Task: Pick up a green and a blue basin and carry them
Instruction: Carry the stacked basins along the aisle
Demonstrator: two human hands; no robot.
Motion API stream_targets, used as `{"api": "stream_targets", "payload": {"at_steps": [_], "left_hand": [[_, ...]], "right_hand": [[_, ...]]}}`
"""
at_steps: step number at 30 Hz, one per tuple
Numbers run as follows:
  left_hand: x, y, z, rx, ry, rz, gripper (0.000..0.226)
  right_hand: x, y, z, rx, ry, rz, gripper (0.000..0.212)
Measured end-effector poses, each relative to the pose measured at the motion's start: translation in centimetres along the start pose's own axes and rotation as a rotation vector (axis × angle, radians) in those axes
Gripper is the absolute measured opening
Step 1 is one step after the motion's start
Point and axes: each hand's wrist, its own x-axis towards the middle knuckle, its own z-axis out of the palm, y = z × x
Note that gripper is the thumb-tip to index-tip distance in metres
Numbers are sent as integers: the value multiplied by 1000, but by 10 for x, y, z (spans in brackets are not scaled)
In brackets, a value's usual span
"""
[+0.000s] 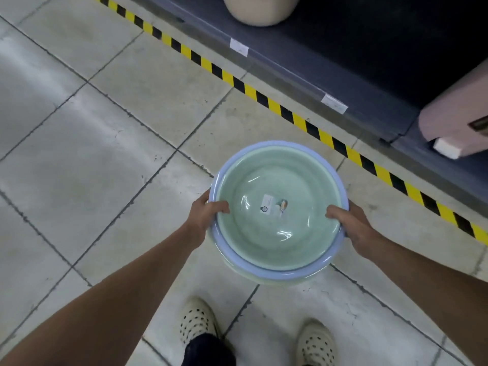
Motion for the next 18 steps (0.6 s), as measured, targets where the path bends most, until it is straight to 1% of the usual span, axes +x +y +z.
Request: {"api": "stream_targets", "payload": {"at_steps": [4,8,14,18], "left_hand": [[35,-7,6,46,-55,1,54],[63,-17,11,74,-64,-8,53],[91,-37,17,55,-68,-36,56],[104,-53,22,21,-30,-44,55]], "right_hand": [[22,23,3,35,50,10,28],[41,36,8,43,60,24,39],[64,63,16,85,59,37,43],[74,80,20,106,70,50,35]]}}
